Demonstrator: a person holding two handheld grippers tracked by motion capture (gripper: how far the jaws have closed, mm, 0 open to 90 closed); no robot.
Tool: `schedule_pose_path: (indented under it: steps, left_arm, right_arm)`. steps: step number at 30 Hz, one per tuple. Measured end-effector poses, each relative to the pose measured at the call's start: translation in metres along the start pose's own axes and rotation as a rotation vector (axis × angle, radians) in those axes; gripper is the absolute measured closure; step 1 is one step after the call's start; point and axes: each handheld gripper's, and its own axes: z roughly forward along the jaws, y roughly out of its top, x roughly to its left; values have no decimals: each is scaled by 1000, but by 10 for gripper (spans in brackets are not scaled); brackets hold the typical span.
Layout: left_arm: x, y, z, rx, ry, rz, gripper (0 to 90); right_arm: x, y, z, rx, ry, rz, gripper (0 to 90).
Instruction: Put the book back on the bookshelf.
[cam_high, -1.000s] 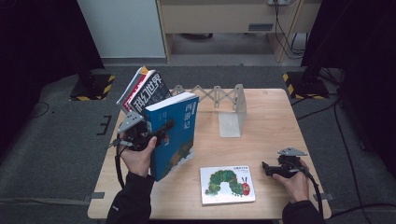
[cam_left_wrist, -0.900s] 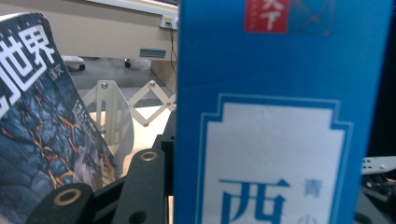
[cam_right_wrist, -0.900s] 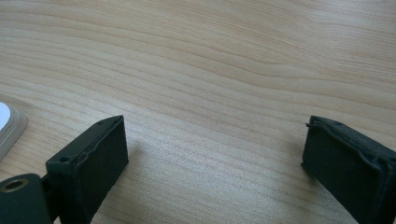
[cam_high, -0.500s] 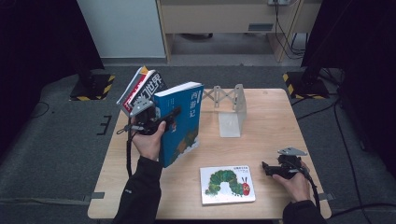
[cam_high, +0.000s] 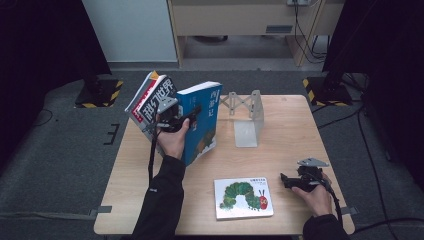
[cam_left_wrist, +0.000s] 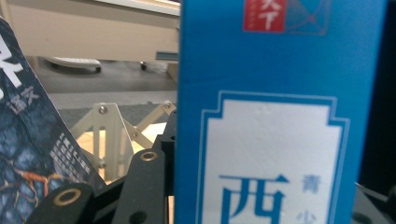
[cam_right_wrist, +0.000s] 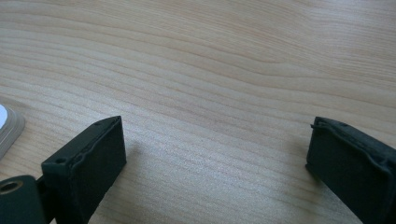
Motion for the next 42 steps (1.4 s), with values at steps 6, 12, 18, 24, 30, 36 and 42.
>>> schedule_pose_path:
  steps: [6,12,18,24,30,36,42]
  left_arm:
    - [1,0,17,-43,31,-24,598]
    - [-3,-7,37,-72,75,-15,597]
    - [0,-17,53,-80,69,-56,597]
    - [-2,-21,62,-102,71,-46,594]
    - [-10,-28,64,-123,66,-20,588]
    - [-13,-35,58,-117,69,7,578]
    - [-13,-44,44,-120,64,11,575]
  right_arm:
    - [0,0,0,1,1,-1,50]
    - [0,0,0,2,2,0,49]
    - [0,0,0,1,1,-1,49]
    - [0,0,0,0,0,-2,49]
    - [0,0,0,1,1,-2,48]
    - [0,0,0,1,1,-2,48]
    - [0,0,0,2,2,0,47]
